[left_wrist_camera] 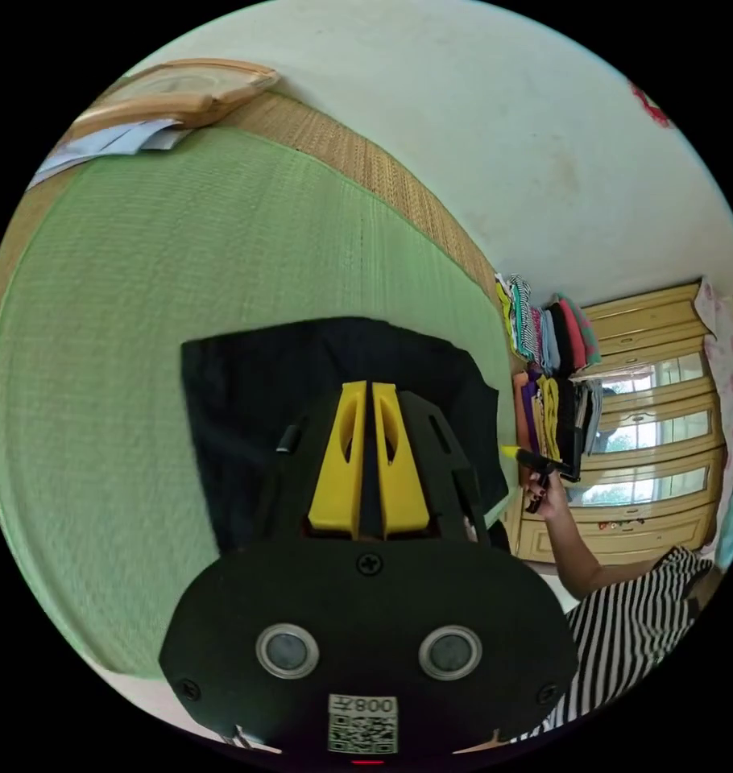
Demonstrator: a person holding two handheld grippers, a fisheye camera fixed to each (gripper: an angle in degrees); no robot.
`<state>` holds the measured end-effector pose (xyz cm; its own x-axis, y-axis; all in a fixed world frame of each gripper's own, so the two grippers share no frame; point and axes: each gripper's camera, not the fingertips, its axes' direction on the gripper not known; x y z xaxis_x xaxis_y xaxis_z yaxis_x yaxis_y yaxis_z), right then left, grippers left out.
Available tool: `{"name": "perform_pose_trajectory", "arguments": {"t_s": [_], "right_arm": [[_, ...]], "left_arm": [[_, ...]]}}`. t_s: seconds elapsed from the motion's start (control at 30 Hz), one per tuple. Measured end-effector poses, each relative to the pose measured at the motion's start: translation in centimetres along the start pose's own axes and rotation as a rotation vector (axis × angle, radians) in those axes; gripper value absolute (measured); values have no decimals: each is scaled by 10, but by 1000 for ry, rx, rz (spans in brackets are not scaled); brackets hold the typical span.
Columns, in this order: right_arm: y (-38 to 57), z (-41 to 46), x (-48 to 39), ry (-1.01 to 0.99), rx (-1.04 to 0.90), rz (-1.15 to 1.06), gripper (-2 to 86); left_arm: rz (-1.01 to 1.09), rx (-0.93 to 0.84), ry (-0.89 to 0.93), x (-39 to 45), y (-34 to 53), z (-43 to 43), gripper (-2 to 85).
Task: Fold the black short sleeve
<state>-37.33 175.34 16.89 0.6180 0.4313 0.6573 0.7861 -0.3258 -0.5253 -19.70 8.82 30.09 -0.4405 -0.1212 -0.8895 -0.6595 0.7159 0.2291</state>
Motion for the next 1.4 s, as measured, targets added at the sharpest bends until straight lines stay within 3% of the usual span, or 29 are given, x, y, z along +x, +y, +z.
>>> {"name": "perform_pose_trajectory", "arguments": {"t_s": [0.17, 0.3, 0.5, 0.7, 1.0, 1.13, 1.27, 1.4], "right_arm": [[63, -30, 25, 65, 9, 70, 74], [96, -28, 41, 19, -2, 113, 75], [106, -15, 54, 3, -39, 112, 31], [125, -37, 56, -52, -11, 26, 8], [162, -15, 115, -146, -40, 143, 6], [165, -19, 122, -157, -41, 135, 6], [169, -27, 126, -201, -14, 125, 6], [173, -39, 133, -305, 28, 126, 6]], "left_arm": [[-72, 0, -124, -26, 75, -24, 71], [-212, -29, -77, -49, 123, -16, 77], [-293, -65, -24, -53, 142, 20, 35], [-223, 1, 33, -41, 158, 29, 28], [-331, 26, 39, -45, 196, 79, 37], [-341, 50, -52, -31, 206, 84, 41], [-95, 11, -81, 32, 202, 116, 52], [270, -206, 21, 130, 190, 207, 71]]}}
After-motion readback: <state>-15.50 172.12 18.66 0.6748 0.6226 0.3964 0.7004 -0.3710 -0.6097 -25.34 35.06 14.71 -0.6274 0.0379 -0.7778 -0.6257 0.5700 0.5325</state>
